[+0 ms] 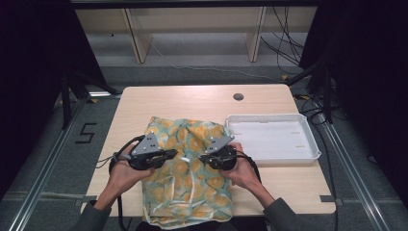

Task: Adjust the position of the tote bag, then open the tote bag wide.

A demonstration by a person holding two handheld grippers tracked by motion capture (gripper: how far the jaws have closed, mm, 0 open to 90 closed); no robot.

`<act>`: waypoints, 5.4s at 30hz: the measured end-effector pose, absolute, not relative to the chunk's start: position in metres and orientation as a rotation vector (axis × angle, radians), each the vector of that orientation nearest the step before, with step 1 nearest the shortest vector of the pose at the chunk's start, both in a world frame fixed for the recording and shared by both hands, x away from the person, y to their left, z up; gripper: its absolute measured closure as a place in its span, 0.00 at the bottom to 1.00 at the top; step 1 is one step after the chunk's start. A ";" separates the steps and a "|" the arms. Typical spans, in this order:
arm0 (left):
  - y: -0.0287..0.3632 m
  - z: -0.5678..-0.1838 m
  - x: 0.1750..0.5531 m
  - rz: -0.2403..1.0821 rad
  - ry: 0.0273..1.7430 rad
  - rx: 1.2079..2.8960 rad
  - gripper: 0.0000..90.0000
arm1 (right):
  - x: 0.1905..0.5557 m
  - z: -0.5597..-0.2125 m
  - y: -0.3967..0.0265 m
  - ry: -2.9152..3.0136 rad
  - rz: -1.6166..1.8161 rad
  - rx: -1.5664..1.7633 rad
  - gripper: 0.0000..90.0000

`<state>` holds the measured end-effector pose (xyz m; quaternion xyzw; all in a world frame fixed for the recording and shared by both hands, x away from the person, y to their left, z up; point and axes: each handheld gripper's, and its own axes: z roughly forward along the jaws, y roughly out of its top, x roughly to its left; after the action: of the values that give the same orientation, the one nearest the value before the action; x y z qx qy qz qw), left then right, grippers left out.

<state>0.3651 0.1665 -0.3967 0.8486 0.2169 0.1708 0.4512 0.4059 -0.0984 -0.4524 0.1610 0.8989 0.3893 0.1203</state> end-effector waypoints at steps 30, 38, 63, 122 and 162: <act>0.179 -0.403 0.402 0.600 0.632 2.035 0.86 | 0.464 -0.369 -0.110 2.284 1.120 0.525 1.00; 0.176 -0.403 0.395 0.558 0.591 2.082 0.84 | 0.474 -0.362 -0.110 2.294 1.142 0.536 1.00; 0.154 -0.415 0.401 0.459 0.560 2.275 0.99 | 0.431 -0.371 -0.112 2.454 1.294 0.460 0.72; 0.150 -0.468 0.517 0.519 0.867 2.222 0.95 | 0.533 -0.432 -0.096 2.430 0.820 0.876 0.58; 0.165 -0.485 0.462 0.394 0.840 2.271 0.94 | 0.517 -0.451 -0.115 2.496 0.730 0.776 0.96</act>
<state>0.4622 0.1652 -0.4848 0.8713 0.3225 0.1513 0.3375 0.5173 -0.1152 -0.4508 0.2794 0.8988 0.2628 0.2121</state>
